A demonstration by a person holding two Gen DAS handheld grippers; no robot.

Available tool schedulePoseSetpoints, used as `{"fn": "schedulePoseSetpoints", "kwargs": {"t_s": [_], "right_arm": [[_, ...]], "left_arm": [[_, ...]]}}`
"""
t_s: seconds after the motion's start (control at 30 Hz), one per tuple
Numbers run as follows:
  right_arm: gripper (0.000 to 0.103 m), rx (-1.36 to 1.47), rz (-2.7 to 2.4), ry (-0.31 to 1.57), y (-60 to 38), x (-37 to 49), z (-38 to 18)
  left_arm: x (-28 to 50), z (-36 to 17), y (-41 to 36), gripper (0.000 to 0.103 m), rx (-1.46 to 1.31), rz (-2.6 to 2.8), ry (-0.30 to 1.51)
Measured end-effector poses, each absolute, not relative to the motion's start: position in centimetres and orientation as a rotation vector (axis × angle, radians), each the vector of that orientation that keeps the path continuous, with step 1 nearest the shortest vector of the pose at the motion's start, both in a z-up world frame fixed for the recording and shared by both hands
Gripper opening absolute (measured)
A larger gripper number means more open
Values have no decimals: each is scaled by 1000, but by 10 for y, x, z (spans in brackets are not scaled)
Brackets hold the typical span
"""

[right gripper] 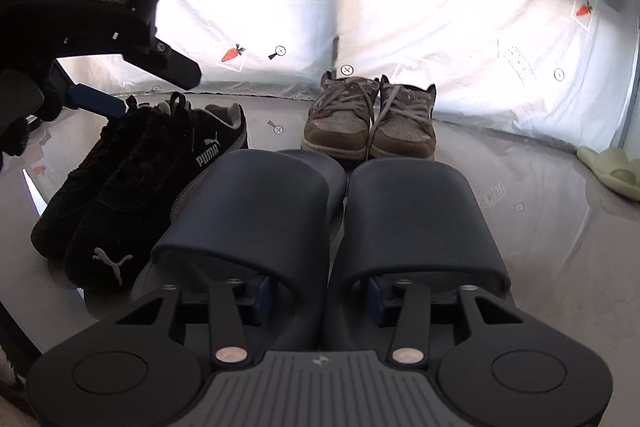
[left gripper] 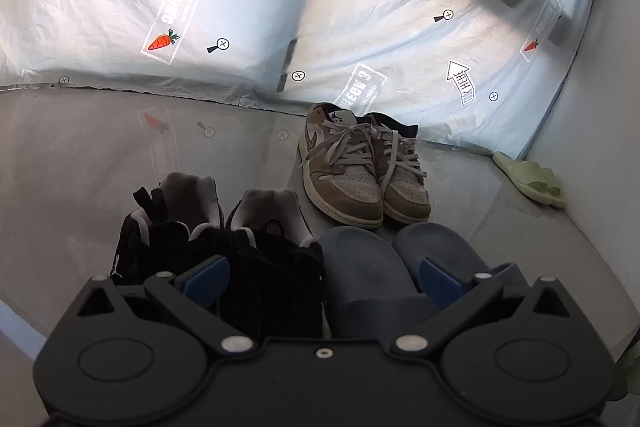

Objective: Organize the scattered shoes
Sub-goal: 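Carry the dark grey slides toward the wall beside the green slides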

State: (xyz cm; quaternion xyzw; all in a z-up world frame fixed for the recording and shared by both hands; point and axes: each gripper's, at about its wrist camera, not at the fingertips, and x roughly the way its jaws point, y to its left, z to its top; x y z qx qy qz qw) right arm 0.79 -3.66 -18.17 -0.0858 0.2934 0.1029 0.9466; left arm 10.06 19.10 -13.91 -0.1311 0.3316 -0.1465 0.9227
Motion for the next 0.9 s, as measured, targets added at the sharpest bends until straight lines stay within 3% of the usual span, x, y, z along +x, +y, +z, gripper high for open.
{"fn": "schedulePoseSetpoints", "kwargs": {"t_s": [0.5, 0.9], "right_arm": [[30, -154, 160, 527, -51, 17, -123], [34, -135, -62, 437, -106, 31, -84]], "left_arm": [[113, -125, 198, 102, -313, -266, 609], [130, -103, 146, 102, -349, -387, 558]]}}
